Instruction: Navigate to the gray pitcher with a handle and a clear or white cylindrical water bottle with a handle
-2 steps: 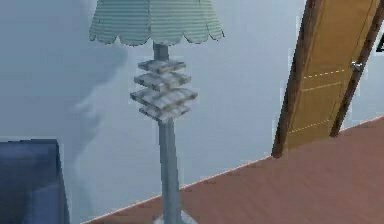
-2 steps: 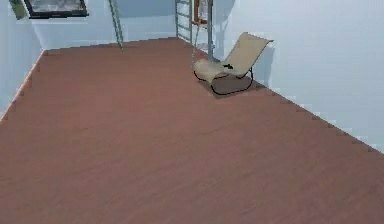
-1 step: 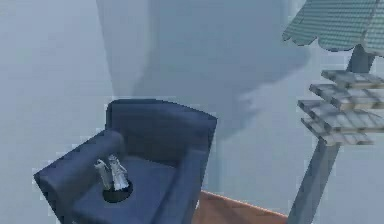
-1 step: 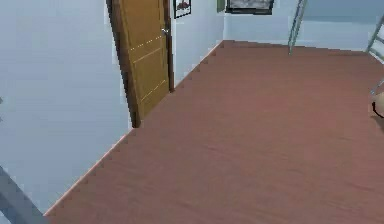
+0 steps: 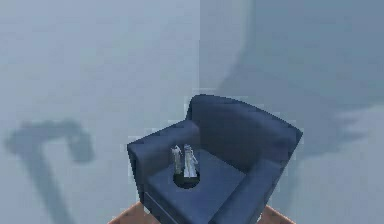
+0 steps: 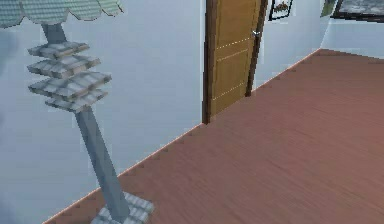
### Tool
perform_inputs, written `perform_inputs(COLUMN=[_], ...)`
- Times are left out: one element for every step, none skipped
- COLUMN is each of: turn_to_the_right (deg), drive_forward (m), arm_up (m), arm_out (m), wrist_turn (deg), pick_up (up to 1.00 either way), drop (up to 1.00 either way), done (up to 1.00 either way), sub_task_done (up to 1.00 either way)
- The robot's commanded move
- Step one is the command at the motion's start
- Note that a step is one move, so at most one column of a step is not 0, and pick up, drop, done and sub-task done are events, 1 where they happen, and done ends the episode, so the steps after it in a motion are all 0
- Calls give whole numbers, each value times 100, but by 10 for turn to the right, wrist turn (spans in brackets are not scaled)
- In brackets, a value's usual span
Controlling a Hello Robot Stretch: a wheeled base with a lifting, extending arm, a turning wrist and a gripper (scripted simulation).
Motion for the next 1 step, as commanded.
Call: perform_inputs(turn_to_the_right=[0], drive_forward=[0], arm_up=[0], arm_out=[0], wrist_turn=[0], pick_up=[0], drop=[0], done=[100], sub_task_done=[0])
